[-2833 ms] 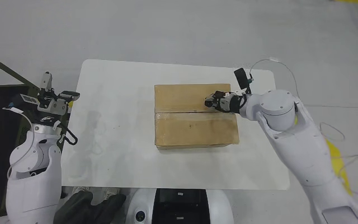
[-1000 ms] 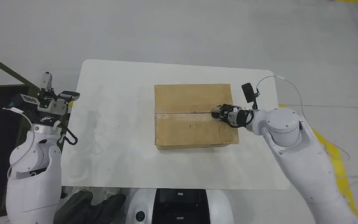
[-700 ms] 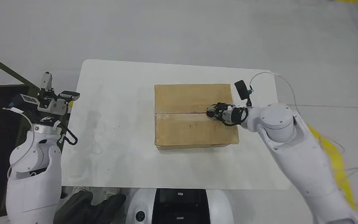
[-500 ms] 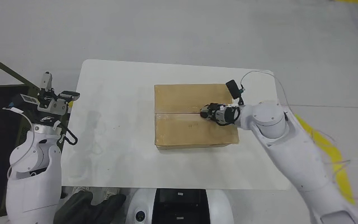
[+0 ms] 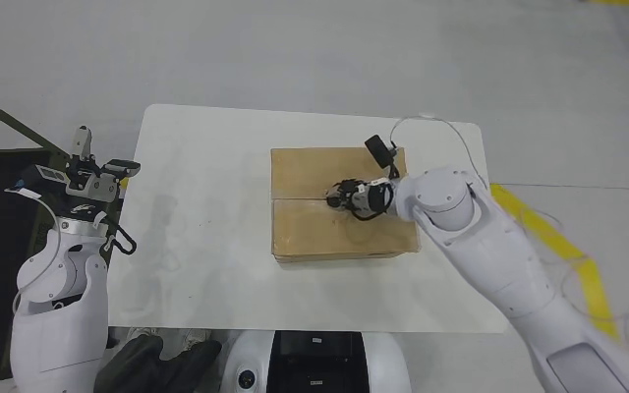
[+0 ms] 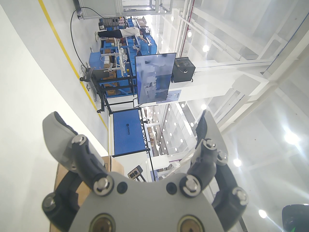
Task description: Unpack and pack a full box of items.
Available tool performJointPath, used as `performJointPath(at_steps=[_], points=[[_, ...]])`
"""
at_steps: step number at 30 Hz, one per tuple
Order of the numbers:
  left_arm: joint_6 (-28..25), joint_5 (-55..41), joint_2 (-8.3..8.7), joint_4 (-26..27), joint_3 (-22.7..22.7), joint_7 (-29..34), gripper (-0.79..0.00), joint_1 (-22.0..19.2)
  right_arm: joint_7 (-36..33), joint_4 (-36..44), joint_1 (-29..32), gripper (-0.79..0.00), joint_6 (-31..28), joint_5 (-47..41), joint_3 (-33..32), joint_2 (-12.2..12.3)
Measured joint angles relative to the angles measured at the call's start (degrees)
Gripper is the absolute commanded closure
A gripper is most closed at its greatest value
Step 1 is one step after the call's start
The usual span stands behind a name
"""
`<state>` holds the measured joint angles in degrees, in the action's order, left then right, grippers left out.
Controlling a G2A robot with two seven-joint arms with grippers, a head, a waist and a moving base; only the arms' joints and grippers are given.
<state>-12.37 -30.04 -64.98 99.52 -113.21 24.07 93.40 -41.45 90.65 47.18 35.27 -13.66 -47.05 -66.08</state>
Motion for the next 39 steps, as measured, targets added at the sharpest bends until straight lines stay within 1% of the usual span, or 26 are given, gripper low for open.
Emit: performJointPath(at_steps=[7, 16, 24, 31, 39], points=[[0.00, 0.00, 0.00, 0.00, 0.00, 0.00, -0.785, 0.00, 0.14, -1.13, -2.72, 0.000, -1.72, -0.84, 3.73, -1.79], [0.00, 0.00, 0.00, 0.00, 0.00, 0.00, -0.785, 0.00, 0.77, -1.40, -5.22, 0.000, 0.13, -1.67, 7.69, -3.93], [0.00, 0.00, 0.00, 0.00, 0.00, 0.00, -0.785, 0.00, 0.54, -2.87, -8.02, 0.000, -2.07, -2.63, 11.03, -6.21], [0.00, 0.00, 0.00, 0.00, 0.00, 0.00, -0.785, 0.00, 1.26, -5.78, -10.87, 0.000, -3.89, -3.84, 12.46, -8.25], [0.00, 0.00, 0.00, 0.00, 0.00, 0.00, -0.785, 0.00, 1.46, -12.68, -13.69, 0.000, -6.72, -7.28, 13.42, -10.85]])
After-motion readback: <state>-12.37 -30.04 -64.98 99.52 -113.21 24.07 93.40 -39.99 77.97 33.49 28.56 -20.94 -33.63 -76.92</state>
